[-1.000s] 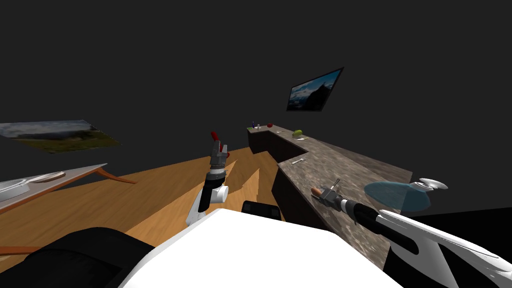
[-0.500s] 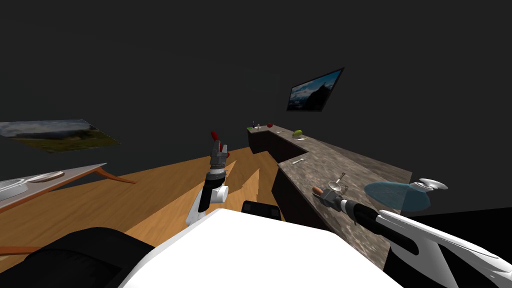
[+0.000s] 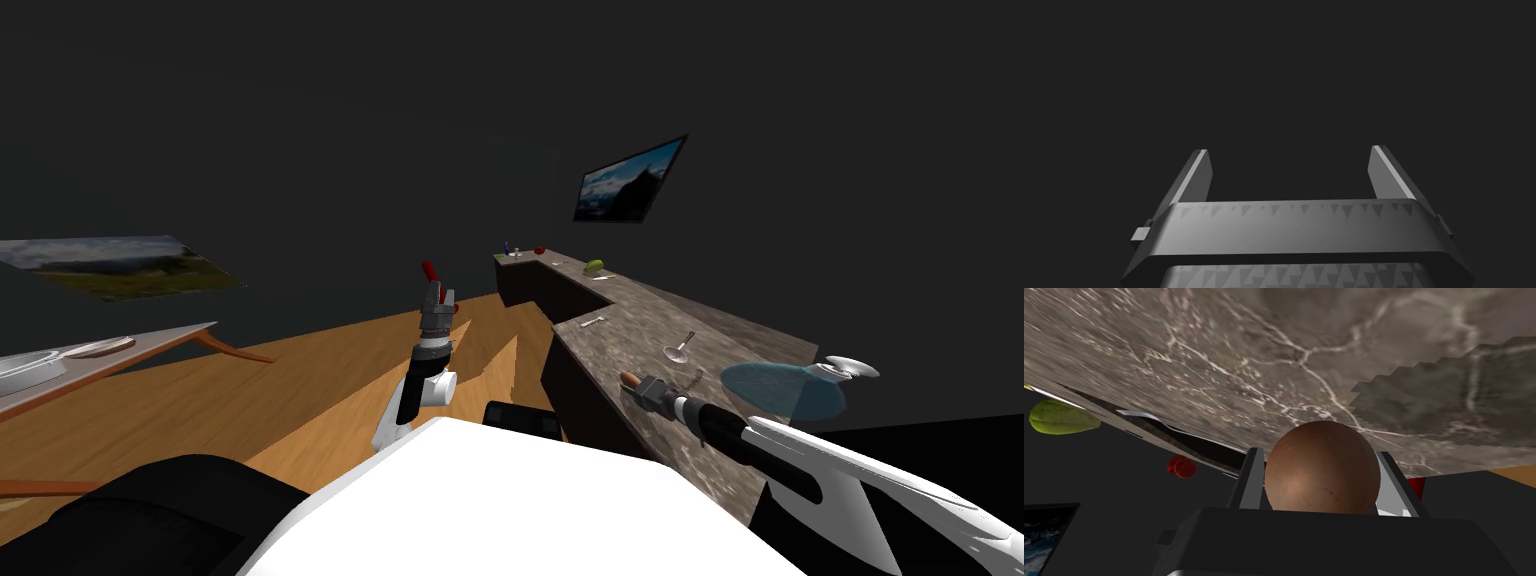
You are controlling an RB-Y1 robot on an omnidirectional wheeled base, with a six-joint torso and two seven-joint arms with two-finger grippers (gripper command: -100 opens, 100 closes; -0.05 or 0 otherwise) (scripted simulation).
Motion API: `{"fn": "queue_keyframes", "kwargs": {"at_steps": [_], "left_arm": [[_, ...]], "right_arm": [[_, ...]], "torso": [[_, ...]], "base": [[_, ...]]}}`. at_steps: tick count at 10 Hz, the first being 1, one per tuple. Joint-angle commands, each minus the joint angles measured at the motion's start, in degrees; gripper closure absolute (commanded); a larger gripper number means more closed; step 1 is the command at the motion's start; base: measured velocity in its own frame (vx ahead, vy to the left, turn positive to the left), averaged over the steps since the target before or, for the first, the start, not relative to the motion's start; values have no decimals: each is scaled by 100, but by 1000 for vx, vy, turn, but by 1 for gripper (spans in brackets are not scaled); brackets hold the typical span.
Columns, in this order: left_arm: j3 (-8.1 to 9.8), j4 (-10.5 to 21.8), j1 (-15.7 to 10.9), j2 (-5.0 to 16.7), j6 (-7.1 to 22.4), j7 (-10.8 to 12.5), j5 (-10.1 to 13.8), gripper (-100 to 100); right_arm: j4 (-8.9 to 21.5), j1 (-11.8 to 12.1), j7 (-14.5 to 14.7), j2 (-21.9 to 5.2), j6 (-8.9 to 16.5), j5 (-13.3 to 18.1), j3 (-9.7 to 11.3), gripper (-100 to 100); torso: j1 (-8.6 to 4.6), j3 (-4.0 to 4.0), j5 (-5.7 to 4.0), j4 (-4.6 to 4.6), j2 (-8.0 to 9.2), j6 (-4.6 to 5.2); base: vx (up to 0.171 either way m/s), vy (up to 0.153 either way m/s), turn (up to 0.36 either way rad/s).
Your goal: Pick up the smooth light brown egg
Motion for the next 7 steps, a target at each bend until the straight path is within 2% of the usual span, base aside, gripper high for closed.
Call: {"fn": "queue_keyframes", "kwargs": {"at_steps": [1, 5, 6, 7], "left_arm": [[0, 0, 0, 0, 0, 0, 0, 0], [0, 0, 0, 0, 0, 0, 0, 0], [0, 0, 0, 0, 0, 0, 0, 0], [0, 0, 0, 0, 0, 0, 0, 0]], "right_arm": [[-208, -23, -3, -28, 219, -36, 29, 100], [-688, -47, 4, -82, 688, -112, 72, 100], [-624, -45, 2, -72, 616, -100, 68, 100], [-638, -45, 3, -71, 639, -102, 71, 0]], "torso": [[0, 0, 0, 0, 0, 0], [9, 0, 1, 0, 1, 0], [9, 0, 2, 0, 0, 1], [17, -2, 4, 0, -5, 2]], "base": [[-23, -59, 7], [-25, -55, 11], [-11, -24, 7], [0, 0, 0]]}}
